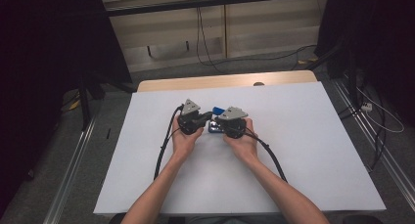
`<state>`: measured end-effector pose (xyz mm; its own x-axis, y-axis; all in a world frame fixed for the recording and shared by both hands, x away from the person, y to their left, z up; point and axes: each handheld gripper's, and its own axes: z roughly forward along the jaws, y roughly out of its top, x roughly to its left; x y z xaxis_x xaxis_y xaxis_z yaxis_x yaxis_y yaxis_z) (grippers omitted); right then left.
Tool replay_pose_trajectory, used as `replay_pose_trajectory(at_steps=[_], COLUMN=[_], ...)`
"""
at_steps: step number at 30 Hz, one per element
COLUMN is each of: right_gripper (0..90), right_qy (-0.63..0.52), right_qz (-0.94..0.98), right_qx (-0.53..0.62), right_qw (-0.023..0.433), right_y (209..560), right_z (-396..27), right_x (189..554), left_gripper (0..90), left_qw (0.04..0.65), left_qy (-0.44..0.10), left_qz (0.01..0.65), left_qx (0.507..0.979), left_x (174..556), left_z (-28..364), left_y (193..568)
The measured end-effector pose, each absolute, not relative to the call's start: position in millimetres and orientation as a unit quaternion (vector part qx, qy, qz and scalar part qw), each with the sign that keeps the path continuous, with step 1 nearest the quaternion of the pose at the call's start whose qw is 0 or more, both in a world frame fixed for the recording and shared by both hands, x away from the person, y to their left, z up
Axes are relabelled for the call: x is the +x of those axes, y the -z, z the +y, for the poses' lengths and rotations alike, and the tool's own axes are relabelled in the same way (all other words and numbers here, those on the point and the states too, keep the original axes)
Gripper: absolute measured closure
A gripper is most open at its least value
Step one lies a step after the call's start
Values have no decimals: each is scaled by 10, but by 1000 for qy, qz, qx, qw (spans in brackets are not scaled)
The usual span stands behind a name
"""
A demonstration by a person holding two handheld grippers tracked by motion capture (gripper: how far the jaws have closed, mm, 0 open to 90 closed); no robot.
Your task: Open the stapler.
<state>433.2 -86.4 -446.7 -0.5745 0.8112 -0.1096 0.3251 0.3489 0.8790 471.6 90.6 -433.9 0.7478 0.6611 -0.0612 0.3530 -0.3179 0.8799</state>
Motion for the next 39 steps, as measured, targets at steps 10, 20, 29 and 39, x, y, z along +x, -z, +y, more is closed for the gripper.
replay_pose_trajectory(at_steps=[10,20,29,39], right_gripper=[900,900,900,900], right_qy=[-440,-438,-446,-453], right_qz=[767,770,764,756], right_qx=[374,374,380,385], right_qw=[280,275,270,275], right_y=[4453,4466,4480,4475], right_z=[-894,-894,-896,-908], right_x=[4345,4357,4372,4375], left_gripper=[900,900,900,900], left_qw=[476,459,463,459], left_qy=[-152,-160,-150,-159], left_qz=[310,310,311,304], left_qx=[809,817,816,820], left_x=[4742,4738,4759,4746], left_z=[852,801,821,806], left_y=[4413,4473,4496,4493])
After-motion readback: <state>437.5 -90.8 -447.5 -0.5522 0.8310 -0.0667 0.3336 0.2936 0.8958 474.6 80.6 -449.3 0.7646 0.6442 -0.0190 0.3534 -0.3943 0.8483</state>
